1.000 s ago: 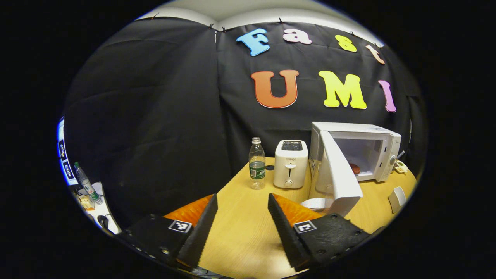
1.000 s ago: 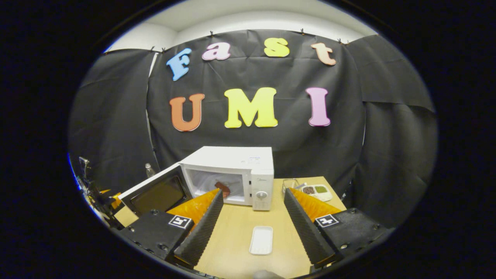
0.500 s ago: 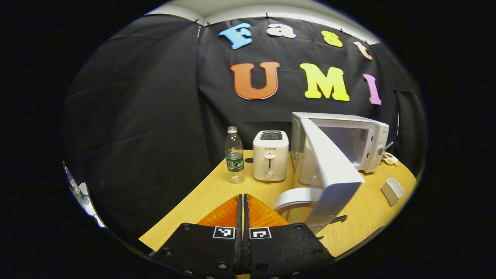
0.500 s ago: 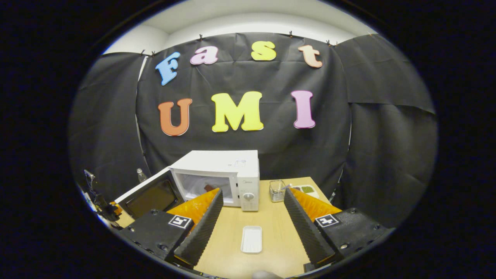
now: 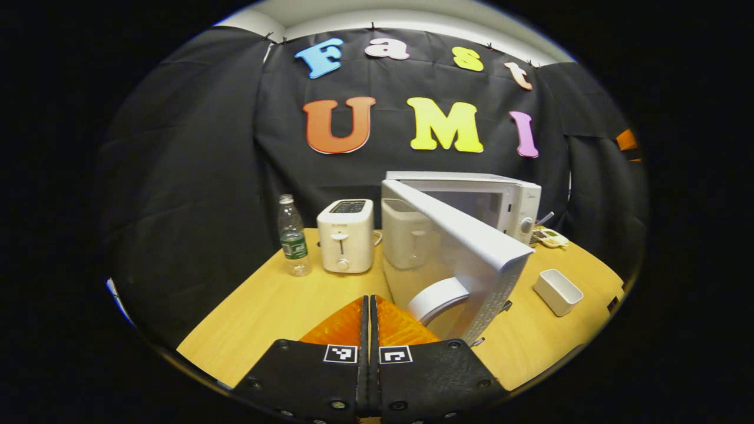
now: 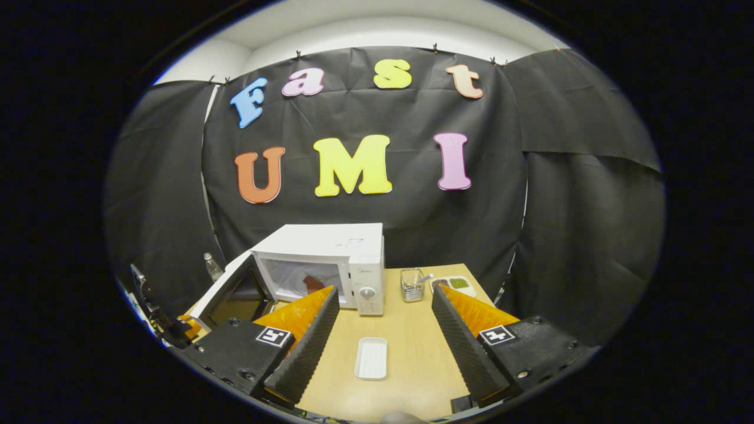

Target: Open the microwave oven with the left hand, put the food in, and close the microwave oven.

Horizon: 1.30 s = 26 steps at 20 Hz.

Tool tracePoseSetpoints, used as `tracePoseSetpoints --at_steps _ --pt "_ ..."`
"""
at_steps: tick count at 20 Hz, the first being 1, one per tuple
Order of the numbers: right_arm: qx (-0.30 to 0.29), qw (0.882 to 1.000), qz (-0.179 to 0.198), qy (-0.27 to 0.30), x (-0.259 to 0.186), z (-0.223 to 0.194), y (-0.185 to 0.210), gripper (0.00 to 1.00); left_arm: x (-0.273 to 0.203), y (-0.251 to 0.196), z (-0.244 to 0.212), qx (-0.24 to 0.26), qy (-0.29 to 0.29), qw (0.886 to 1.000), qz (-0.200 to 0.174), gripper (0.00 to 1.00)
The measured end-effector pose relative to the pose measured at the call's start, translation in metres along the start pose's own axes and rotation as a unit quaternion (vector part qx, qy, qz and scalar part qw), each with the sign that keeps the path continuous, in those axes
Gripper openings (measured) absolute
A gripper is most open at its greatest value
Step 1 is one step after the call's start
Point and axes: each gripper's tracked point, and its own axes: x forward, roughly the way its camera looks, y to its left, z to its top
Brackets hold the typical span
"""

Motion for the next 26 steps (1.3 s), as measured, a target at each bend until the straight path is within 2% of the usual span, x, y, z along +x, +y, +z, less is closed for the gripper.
tracePoseSetpoints --at_steps 2,3,4,5,6,7,8,11,12,13,20,22,26 --pt "0.000 1.000 -0.006 0.003 -0.001 -0.002 -0.012 0.92 0.007 -0.036 0.005 0.012 -0.004 1.000 -0.028 0.00" --pt "0.002 1.000 -0.008 0.005 -0.003 -0.003 -0.018 0.92 0.012 -0.053 0.010 0.020 -0.009 0.999 -0.040 0.10" --pt "0.002 1.000 -0.013 0.007 -0.003 -0.002 -0.024 0.92 0.018 -0.072 0.014 0.026 -0.012 0.998 -0.055 0.00" --pt "0.003 1.000 -0.017 0.006 -0.004 -0.003 -0.032 0.92 0.023 -0.089 0.018 0.029 -0.017 0.997 -0.071 0.00" --pt "0.004 1.000 -0.024 0.007 -0.006 -0.002 -0.041 0.92 0.027 -0.108 0.021 0.031 -0.019 0.996 -0.087 0.11" --pt "0.005 0.999 -0.032 0.007 -0.006 -0.002 -0.050 0.92 0.034 -0.126 0.026 0.034 -0.025 0.994 -0.103 0.11" --pt "0.008 0.999 -0.040 0.007 -0.007 -0.001 -0.060 0.92 0.041 -0.143 0.031 0.038 -0.028 0.992 -0.117 0.00" --pt "0.018 0.998 -0.062 0.014 -0.009 -0.006 -0.088 0.92 0.067 -0.186 0.042 0.046 -0.035 0.987 -0.149 0.00" --pt "0.021 0.997 -0.069 0.014 -0.011 -0.006 -0.098 0.92 0.077 -0.198 0.047 0.051 -0.041 0.986 -0.156 0.10" --pt "0.022 0.997 -0.077 0.014 -0.012 -0.005 -0.107 0.92 0.087 -0.210 0.051 0.055 -0.044 0.984 -0.163 0.00" --pt "0.030 0.993 -0.109 0.024 -0.012 -0.005 -0.146 0.92 0.152 -0.258 0.082 0.065 -0.061 0.979 -0.181 0.00" --pt "0.039 0.992 -0.112 0.030 -0.009 -0.007 -0.153 0.92 0.169 -0.264 0.087 0.066 -0.063 0.981 -0.173 0.00" --pt "0.061 0.991 -0.114 0.041 0.002 -0.012 -0.159 0.92 0.199 -0.273 0.090 0.039 -0.051 0.984 -0.166 0.00"
